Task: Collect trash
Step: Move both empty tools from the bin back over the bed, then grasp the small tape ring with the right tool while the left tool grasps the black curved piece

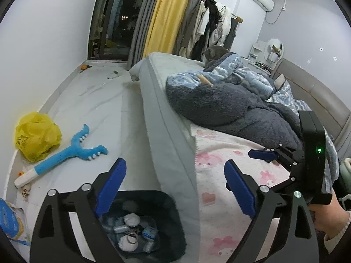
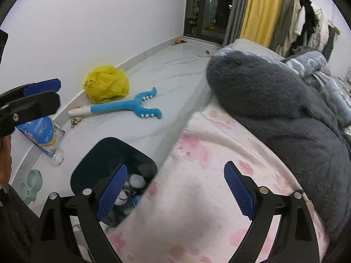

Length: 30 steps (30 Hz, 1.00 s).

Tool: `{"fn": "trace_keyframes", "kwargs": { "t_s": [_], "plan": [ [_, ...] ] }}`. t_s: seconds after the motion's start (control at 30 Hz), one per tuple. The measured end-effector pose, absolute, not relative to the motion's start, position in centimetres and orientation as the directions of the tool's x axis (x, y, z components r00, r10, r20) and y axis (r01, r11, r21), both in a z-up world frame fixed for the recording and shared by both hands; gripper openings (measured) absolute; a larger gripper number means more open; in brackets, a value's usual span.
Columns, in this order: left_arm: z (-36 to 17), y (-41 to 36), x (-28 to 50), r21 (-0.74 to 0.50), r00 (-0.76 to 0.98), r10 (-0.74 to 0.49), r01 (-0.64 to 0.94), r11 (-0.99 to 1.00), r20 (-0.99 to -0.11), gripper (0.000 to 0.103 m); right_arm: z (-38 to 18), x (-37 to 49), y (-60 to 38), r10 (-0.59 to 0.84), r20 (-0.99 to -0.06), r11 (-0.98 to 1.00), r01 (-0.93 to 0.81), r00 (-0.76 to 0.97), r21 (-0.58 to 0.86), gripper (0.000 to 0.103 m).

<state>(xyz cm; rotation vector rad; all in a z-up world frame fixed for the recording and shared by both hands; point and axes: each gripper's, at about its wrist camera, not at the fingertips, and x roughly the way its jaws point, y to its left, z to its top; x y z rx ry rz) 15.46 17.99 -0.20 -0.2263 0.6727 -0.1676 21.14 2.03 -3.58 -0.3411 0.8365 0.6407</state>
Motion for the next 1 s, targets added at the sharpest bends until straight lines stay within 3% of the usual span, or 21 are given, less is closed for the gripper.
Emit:
{"fn": "trace_keyframes", "kwargs": {
  "t_s": [1.0],
  "plan": [
    [-3.5,5.2,20.8,-0.238,0.697,-0.339,0.242,0.941,-0.632,0.094,-5.8,25.0,-16.7,0.244,-0.771,0.899,-0.435,0.588,-0.046,0.091]
  ]
}}
